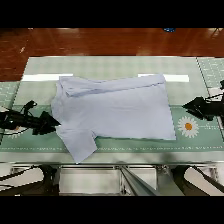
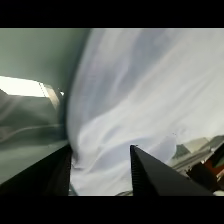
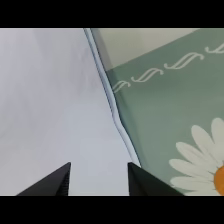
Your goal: Fold the shirts.
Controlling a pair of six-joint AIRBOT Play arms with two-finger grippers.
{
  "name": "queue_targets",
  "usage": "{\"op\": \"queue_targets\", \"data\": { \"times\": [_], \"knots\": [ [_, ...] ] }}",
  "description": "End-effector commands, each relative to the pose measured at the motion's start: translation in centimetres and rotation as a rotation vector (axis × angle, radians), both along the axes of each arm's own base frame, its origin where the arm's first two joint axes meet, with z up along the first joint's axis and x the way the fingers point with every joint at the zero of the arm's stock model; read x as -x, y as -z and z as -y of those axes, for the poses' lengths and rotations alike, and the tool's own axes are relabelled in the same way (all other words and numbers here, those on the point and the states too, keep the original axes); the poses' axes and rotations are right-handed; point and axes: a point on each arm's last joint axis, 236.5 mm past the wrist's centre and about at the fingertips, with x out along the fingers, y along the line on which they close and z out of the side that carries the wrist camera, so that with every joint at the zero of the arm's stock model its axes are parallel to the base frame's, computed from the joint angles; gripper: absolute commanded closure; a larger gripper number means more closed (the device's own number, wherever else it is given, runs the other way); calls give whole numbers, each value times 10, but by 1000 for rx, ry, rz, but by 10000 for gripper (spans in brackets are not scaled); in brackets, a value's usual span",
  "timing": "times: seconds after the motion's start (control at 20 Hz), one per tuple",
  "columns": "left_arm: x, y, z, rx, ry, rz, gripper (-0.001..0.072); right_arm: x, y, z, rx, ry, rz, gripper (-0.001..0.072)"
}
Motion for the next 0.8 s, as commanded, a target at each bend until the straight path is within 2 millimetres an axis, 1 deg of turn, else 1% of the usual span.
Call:
{"op": "queue_targets", "data": {
  "times": [0.0,0.05,0.1,0.15,0.2,0.25,0.3,0.35,0.4,0.45,0.6,0.75],
  "knots": [
    [-1,11,26,-15,106,13,475,0,1,18,16,57,12,303],
    [-1,10,31,-14,136,26,681,7,4,34,30,98,-7,303],
    [-1,8,33,-14,149,35,688,25,13,53,56,146,-78,303],
    [-2,7,32,-14,152,41,688,50,24,63,67,178,-177,303],
    [-5,6,30,-16,145,46,688,75,34,56,26,185,-274,303],
    [-7,5,29,-19,143,52,688,89,40,38,-35,168,-320,303],
    [-10,4,30,-13,135,58,688,95,46,19,-101,153,-341,303],
    [-13,2,33,0,122,64,688,105,54,4,-134,124,-372,303],
    [-16,-1,36,14,119,79,688,115,62,-4,-146,112,-408,303],
    [-18,-2,38,26,124,96,688,119,66,-10,-169,117,-427,303],
    [-18,-2,38,26,123,95,688,121,72,-15,-201,121,-448,303],
    [-18,-3,38,28,120,96,688,120,81,-34,-188,25,-487,303]
  ]
}}
